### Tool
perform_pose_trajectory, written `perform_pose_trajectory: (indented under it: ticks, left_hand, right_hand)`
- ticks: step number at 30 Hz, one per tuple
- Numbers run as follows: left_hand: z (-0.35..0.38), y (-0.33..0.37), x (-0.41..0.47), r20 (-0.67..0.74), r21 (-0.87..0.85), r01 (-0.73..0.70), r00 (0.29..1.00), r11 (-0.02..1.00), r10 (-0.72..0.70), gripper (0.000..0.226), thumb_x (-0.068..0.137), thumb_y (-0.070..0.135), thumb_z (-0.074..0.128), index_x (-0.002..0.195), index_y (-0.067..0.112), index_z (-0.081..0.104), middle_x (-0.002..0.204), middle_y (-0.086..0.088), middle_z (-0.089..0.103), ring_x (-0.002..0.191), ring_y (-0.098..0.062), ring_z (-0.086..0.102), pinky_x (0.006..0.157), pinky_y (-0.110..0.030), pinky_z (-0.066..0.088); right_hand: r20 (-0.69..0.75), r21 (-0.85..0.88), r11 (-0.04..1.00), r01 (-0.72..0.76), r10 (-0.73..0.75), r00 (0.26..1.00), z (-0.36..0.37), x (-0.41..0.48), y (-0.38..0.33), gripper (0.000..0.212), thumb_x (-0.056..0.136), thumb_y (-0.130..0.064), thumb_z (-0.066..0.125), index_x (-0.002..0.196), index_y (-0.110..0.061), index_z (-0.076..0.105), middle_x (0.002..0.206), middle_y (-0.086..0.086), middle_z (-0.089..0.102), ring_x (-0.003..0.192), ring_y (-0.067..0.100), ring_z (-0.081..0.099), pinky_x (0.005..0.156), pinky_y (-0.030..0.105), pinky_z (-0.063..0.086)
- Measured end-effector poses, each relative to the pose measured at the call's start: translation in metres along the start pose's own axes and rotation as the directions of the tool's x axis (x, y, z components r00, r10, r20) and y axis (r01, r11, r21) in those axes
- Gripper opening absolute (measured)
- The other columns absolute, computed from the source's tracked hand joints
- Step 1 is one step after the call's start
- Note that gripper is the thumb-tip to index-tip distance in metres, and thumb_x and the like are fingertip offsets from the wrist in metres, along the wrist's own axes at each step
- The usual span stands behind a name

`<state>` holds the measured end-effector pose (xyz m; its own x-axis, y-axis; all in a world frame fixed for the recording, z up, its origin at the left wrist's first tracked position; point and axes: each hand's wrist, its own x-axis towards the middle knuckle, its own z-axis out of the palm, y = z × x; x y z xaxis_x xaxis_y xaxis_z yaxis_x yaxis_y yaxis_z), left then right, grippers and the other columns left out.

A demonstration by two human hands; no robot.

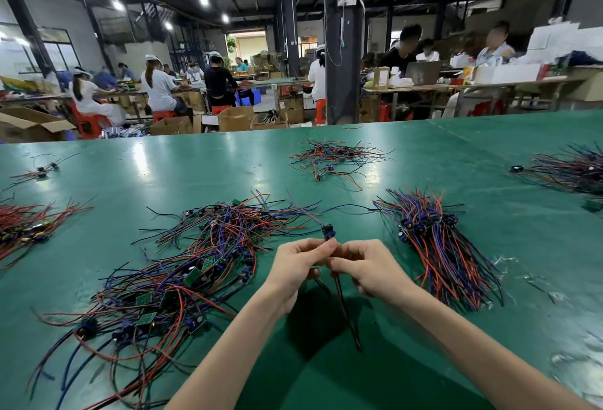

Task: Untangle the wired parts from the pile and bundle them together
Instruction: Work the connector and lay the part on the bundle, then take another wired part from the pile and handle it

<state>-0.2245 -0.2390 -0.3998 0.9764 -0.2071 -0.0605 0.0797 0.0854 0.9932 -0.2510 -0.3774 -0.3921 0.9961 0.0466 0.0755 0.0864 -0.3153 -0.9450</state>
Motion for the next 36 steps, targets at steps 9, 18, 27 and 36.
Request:
perform_pose_trajectory:
  ticks: [9, 18, 27, 36]
  left_hand:
    - [-0.016, -0.001, 0.01, -0.187, 0.633, -0.119, 0.936, 0.765, 0.3, 0.013, 0.088, 0.013, 0.059, 0.087, 0.019, 0.07, 0.082, 0.006, 0.065, 0.075, -0.013, 0.058, 0.073, -0.024, 0.046]
    - [-0.017, -0.009, 0.007, -0.219, 0.95, 0.147, 0.942, 0.275, 0.253, 0.045, 0.085, 0.055, 0.052, 0.081, 0.011, 0.065, 0.081, -0.002, 0.067, 0.079, -0.025, 0.062, 0.064, -0.028, 0.044]
    - [-0.006, -0.004, -0.003, -0.143, 0.987, 0.122, 0.964, 0.105, 0.225, 0.032, 0.081, 0.033, 0.054, 0.061, 0.012, 0.04, 0.089, -0.01, 0.063, 0.086, -0.032, 0.062, 0.064, -0.028, 0.039]
    - [-0.019, 0.036, -0.014, -0.068, 0.89, 0.092, 0.995, 0.446, -0.07, 0.029, 0.056, 0.04, 0.049, 0.05, 0.012, 0.05, 0.057, -0.011, 0.055, 0.056, -0.025, 0.053, 0.054, -0.026, 0.041]
  right_hand:
    - [-0.38, -0.084, 0.996, -0.042, 0.007, 0.925, -0.066, 0.01, -0.011, 0.013, 0.082, -0.012, 0.07, 0.069, -0.01, 0.07, 0.063, 0.006, 0.066, 0.037, 0.009, 0.041, 0.04, 0.017, 0.032]
    - [-0.556, -0.674, 0.538, -0.506, 0.08, 0.827, -0.097, 0.002, -0.005, 0.014, 0.077, -0.007, 0.057, 0.07, -0.009, 0.045, 0.096, 0.018, 0.062, 0.079, 0.033, 0.053, 0.066, 0.03, 0.038]
    - [-0.475, -0.808, 0.51, -0.296, -0.265, 0.839, -0.062, 0.001, -0.003, 0.022, 0.091, -0.028, 0.049, 0.102, -0.01, 0.058, 0.102, 0.011, 0.06, 0.089, 0.034, 0.063, 0.071, 0.036, 0.046]
    - [-0.367, -0.817, 0.567, -0.108, -0.365, 0.856, -0.029, 0.0, 0.004, 0.02, 0.092, -0.028, 0.047, 0.086, -0.014, 0.06, 0.089, 0.006, 0.068, 0.081, 0.032, 0.064, 0.064, 0.034, 0.043]
